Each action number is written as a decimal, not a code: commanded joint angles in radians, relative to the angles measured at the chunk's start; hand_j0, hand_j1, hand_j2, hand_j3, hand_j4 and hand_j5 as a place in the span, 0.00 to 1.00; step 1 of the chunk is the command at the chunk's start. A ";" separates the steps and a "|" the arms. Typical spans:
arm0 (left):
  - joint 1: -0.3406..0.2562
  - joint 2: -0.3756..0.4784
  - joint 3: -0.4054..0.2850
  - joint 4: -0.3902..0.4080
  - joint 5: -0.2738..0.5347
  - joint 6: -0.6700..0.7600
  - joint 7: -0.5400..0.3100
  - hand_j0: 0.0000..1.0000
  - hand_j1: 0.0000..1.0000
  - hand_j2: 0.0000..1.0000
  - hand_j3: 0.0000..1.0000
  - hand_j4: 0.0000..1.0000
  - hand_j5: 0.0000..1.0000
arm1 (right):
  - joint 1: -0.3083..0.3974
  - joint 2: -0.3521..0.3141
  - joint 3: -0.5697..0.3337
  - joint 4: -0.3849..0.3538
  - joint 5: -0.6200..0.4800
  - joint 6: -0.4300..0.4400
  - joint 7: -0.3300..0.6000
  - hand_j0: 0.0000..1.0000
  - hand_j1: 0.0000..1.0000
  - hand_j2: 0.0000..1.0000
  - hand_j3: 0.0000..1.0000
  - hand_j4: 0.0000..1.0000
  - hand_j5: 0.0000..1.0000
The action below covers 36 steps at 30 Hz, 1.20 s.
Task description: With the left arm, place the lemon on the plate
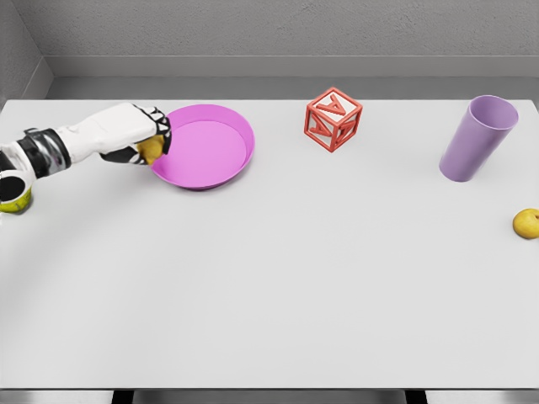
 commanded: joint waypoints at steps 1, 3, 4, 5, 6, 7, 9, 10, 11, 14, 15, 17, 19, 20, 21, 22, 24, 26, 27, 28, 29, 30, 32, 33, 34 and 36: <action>-0.002 -0.028 -0.002 0.021 0.004 0.001 -0.001 0.27 0.27 0.27 0.27 0.27 0.27 | 0.000 0.000 0.000 0.000 0.000 0.000 0.000 1.00 1.00 1.00 1.00 1.00 1.00; -0.012 -0.042 -0.005 0.026 0.002 0.001 -0.001 0.27 0.27 0.27 0.27 0.27 0.27 | 0.000 0.000 0.000 0.000 0.000 0.000 0.000 1.00 1.00 1.00 1.00 1.00 1.00; -0.018 -0.052 -0.005 0.028 0.002 0.001 -0.001 0.27 0.27 0.27 0.27 0.27 0.27 | 0.000 0.000 0.000 0.000 0.000 0.000 0.000 1.00 1.00 1.00 1.00 1.00 1.00; -0.021 -0.060 -0.005 0.029 0.002 0.001 -0.001 0.27 0.27 0.27 0.27 0.27 0.27 | 0.000 0.000 0.000 0.000 0.000 0.000 0.000 1.00 1.00 1.00 1.00 1.00 1.00; -0.025 -0.063 -0.006 0.040 0.002 0.001 -0.001 0.27 0.27 0.27 0.27 0.27 0.27 | 0.000 0.000 0.000 0.000 0.000 0.000 -0.001 1.00 1.00 1.00 1.00 1.00 1.00; -0.038 -0.083 -0.008 0.064 0.001 0.001 -0.001 0.27 0.27 0.27 0.27 0.27 0.27 | 0.000 0.000 0.000 0.000 0.000 0.000 0.000 1.00 1.00 1.00 1.00 1.00 1.00; -0.044 -0.100 -0.011 0.086 -0.001 0.001 -0.001 0.27 0.27 0.27 0.27 0.27 0.27 | 0.000 0.000 0.000 0.000 0.000 0.000 0.000 1.00 1.00 1.00 1.00 1.00 1.00; -0.046 -0.107 -0.011 0.087 -0.001 0.001 -0.001 0.27 0.27 0.27 0.27 0.27 0.27 | 0.000 0.000 0.000 0.000 0.000 0.000 0.000 1.00 1.00 1.00 1.00 1.00 1.00; -0.051 -0.115 -0.012 0.098 -0.002 0.001 -0.001 0.27 0.27 0.27 0.27 0.27 0.27 | 0.000 0.000 0.000 0.000 0.000 0.000 0.000 1.00 1.00 1.00 1.00 1.00 1.00; -0.066 -0.150 -0.012 0.106 -0.025 0.001 -0.001 0.28 0.28 0.28 0.28 0.28 0.28 | 0.000 0.000 0.000 0.000 0.000 0.000 0.000 1.00 1.00 1.00 1.00 1.00 1.00; -0.068 -0.157 -0.012 0.110 -0.025 0.001 -0.001 0.28 0.28 0.28 0.28 0.28 0.28 | 0.000 0.000 0.000 0.000 0.000 0.000 0.000 1.00 1.00 1.00 1.00 1.00 1.00; -0.074 -0.172 -0.012 0.110 -0.030 0.001 -0.001 0.28 0.28 0.28 0.28 0.28 0.28 | 0.000 0.000 0.000 0.000 0.000 0.000 0.000 1.00 1.00 1.00 1.00 1.00 1.00; -0.078 -0.183 -0.012 0.110 -0.033 0.001 -0.001 0.28 0.28 0.28 0.28 0.28 0.28 | 0.000 0.000 0.000 0.000 0.000 0.000 0.000 1.00 1.00 1.00 1.00 1.00 1.00; -0.080 -0.186 -0.012 0.110 -0.036 0.001 -0.001 0.29 0.29 0.29 0.29 0.29 0.29 | 0.000 0.000 0.000 0.000 0.000 0.000 0.000 1.00 1.00 1.00 1.00 1.00 1.00; -0.081 -0.192 -0.012 0.110 -0.036 0.001 -0.001 0.30 0.30 0.30 0.30 0.30 0.30 | 0.000 0.000 0.000 0.000 0.000 0.000 0.000 1.00 1.00 1.00 1.00 1.00 1.00; -0.081 -0.195 -0.012 0.112 -0.038 0.001 -0.001 0.33 0.33 0.33 0.33 0.33 0.33 | 0.000 0.000 0.000 0.000 0.000 0.000 0.000 1.00 1.00 1.00 1.00 1.00 1.00; -0.080 -0.197 -0.012 0.110 -0.038 0.001 -0.001 0.64 0.64 0.64 0.64 0.64 0.64 | 0.000 0.000 0.000 0.000 0.000 0.000 0.000 1.00 1.00 1.00 1.00 1.00 1.00; -0.080 -0.198 -0.012 0.110 -0.038 0.001 -0.001 0.90 0.90 0.90 0.90 0.90 0.90 | 0.000 0.000 0.000 0.000 0.000 0.000 0.000 1.00 1.00 1.00 1.00 1.00 1.00; -0.080 -0.197 -0.012 0.110 -0.038 0.001 -0.001 1.00 1.00 1.00 1.00 1.00 1.00 | 0.000 0.000 0.000 0.000 0.000 0.000 0.000 1.00 1.00 1.00 1.00 1.00 1.00; -0.078 -0.197 -0.011 0.110 -0.036 0.001 -0.001 1.00 1.00 1.00 1.00 1.00 1.00 | 0.000 0.000 0.000 0.000 0.000 0.000 0.000 1.00 1.00 1.00 1.00 1.00 1.00; -0.078 -0.197 -0.011 0.110 -0.036 0.001 -0.001 1.00 1.00 1.00 1.00 1.00 1.00 | 0.000 0.000 0.000 0.000 0.000 0.000 0.000 1.00 1.00 1.00 1.00 1.00 1.00; -0.077 -0.195 -0.009 0.110 -0.036 0.001 -0.001 1.00 1.00 1.00 1.00 1.00 1.00 | 0.000 0.000 0.000 0.000 0.000 0.000 0.000 1.00 1.00 1.00 1.00 1.00 1.00; -0.075 -0.193 -0.006 0.107 -0.036 0.001 -0.001 1.00 1.00 1.00 1.00 1.00 1.00 | 0.000 0.000 0.000 0.000 0.000 0.000 0.000 1.00 1.00 1.00 1.00 1.00 1.00; -0.072 -0.190 -0.003 0.103 -0.035 0.001 -0.001 1.00 1.00 1.00 1.00 1.00 1.00 | 0.000 0.000 0.000 0.000 0.000 0.000 0.000 1.00 1.00 1.00 1.00 1.00 1.00; -0.069 -0.186 0.000 0.100 -0.030 0.001 -0.001 1.00 1.00 1.00 1.00 1.00 1.00 | 0.000 0.000 0.000 0.000 0.000 0.000 0.000 1.00 1.00 1.00 1.00 1.00 1.00; -0.068 -0.184 0.001 0.086 -0.022 0.001 0.000 1.00 1.00 1.00 1.00 1.00 1.00 | 0.000 0.000 0.000 0.000 0.000 0.000 0.000 1.00 1.00 1.00 1.00 1.00 1.00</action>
